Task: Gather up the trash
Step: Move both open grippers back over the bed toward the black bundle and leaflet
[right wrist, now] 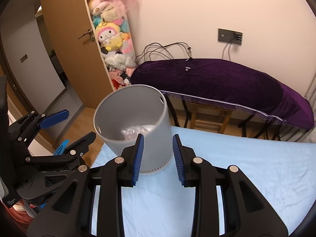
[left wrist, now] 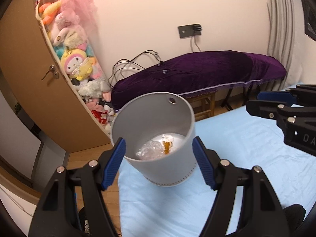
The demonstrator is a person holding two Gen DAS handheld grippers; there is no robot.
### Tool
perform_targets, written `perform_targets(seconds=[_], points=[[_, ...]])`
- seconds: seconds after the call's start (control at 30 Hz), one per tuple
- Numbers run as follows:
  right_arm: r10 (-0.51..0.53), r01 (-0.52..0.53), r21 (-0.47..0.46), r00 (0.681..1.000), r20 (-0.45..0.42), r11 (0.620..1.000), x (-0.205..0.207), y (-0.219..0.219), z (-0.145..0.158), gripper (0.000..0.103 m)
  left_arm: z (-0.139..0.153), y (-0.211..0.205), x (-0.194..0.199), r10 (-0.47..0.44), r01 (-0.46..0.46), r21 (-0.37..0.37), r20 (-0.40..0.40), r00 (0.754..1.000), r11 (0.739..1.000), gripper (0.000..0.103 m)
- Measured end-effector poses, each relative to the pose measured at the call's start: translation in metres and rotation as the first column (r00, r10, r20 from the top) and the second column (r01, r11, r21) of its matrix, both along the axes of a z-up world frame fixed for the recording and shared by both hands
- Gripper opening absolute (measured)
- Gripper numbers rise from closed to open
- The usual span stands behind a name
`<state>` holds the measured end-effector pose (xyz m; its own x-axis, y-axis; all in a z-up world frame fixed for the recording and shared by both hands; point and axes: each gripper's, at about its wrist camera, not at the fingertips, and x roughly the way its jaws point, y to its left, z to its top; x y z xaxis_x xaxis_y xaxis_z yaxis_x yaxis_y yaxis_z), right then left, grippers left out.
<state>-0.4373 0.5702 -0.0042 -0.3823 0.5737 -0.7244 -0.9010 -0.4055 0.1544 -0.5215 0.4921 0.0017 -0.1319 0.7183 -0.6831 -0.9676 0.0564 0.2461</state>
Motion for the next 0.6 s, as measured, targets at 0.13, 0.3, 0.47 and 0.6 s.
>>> perform_targets(seconds=[0.13,0.3,0.47,0.6], points=[[-0.038,0.038,0.018,0.999,0.019,0.999,0.027,-0.024,-0.006,0.029,-0.007,-0.019,0.033,-0.057,0.057,0.010,-0.002,0.998,0.998,0.070],[-0.116,0.115,0.028,0.993,0.034,0.993,0.076,-0.056,-0.016,0.029,-0.016,-0.041,0.084,-0.152,0.152,0.014,0.007,0.988,0.988,0.070],[-0.220,0.219,0.030,0.974,0.044,0.975,0.137,-0.095,-0.028,0.029,-0.028,-0.063,0.142,-0.259,0.259,-0.001,0.016,0.966,0.966,0.070],[-0.311,0.310,0.040,0.949,0.050,0.950,0.187,-0.133,-0.036,0.029,-0.035,-0.087,0.195,-0.356,0.356,0.003,0.019,0.934,0.934,0.070]])
